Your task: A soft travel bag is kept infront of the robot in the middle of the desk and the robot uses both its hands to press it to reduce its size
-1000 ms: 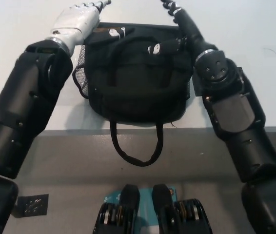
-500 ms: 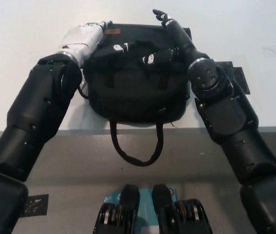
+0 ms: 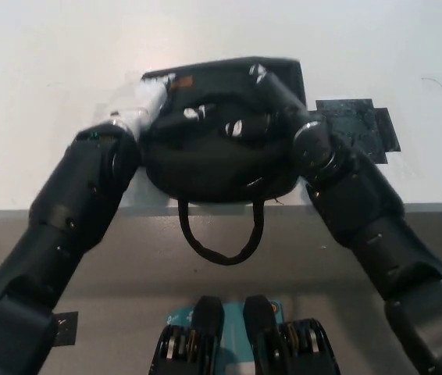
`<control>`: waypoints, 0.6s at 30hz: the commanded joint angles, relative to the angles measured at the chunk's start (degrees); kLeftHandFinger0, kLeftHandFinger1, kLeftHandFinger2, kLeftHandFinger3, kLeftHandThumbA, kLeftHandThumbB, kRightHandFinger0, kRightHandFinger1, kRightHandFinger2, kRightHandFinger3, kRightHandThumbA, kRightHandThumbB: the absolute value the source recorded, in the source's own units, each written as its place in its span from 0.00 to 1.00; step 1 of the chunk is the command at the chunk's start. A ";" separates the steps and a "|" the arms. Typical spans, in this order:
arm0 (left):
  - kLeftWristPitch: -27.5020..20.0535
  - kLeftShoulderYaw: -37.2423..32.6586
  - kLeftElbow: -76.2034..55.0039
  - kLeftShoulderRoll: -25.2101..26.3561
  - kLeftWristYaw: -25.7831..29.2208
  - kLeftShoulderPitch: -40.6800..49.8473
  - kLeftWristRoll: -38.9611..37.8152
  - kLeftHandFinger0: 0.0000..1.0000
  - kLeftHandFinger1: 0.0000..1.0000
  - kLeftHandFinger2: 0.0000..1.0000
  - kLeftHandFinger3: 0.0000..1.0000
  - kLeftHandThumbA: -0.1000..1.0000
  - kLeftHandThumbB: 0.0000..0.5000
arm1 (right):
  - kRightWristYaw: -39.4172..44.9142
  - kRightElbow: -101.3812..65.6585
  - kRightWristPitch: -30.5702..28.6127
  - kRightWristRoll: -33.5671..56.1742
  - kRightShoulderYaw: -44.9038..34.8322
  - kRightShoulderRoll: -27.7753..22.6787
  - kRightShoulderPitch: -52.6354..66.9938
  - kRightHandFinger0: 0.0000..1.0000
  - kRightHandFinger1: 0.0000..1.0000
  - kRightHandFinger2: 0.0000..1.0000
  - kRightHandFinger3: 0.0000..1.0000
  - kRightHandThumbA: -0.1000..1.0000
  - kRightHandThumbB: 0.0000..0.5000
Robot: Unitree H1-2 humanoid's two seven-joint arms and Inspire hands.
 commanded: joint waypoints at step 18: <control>-3.90 -2.13 12.62 -1.91 8.80 6.25 -4.58 1.00 1.00 1.00 1.00 1.00 0.61 | -2.59 16.80 -4.93 -10.53 20.22 0.96 3.08 1.00 1.00 1.00 1.00 1.00 0.60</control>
